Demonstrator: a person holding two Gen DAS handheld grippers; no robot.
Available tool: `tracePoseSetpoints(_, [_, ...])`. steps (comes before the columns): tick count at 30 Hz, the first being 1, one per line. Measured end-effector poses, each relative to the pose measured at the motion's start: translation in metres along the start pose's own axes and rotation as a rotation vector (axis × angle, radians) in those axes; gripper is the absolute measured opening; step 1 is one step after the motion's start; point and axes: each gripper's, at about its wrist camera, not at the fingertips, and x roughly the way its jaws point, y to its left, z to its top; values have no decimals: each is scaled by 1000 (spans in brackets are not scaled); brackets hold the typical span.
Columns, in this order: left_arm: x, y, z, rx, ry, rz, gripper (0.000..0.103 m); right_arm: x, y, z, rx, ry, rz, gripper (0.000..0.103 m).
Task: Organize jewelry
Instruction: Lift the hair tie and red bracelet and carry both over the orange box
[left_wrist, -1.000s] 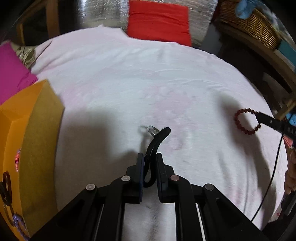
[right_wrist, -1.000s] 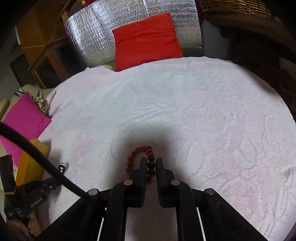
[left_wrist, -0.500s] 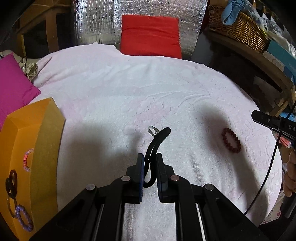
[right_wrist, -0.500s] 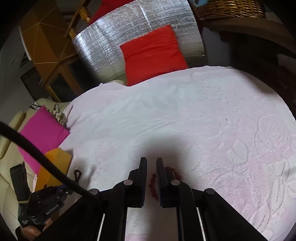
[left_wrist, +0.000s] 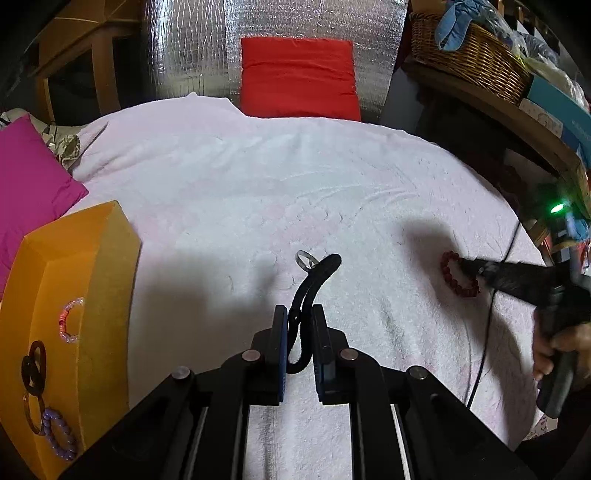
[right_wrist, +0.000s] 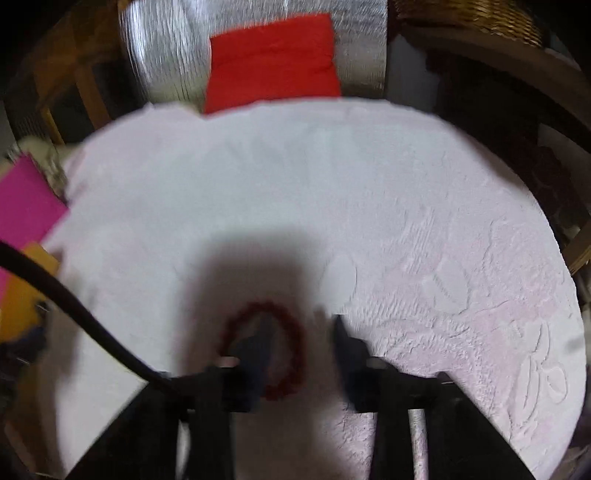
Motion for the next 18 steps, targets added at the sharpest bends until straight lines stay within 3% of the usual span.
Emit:
tracePoseSetpoints(2, [-2,3,-1,-2,-3,3,13,12,2,-6,-19,23,-28,23])
tracePoseSetpoints(4, [-6,6,-1,-6,-10,6,13,8,11,-6,-77,-13,-41,10])
tracePoseSetpoints(13, [-21,24,-4,-34,-34,18,13,-68,45,-7,-85,-285,114,10])
tracePoseSetpoints(18, [-29,34,-9,-44,-41,31,13,-96,80,-14,-127,-355,203,10])
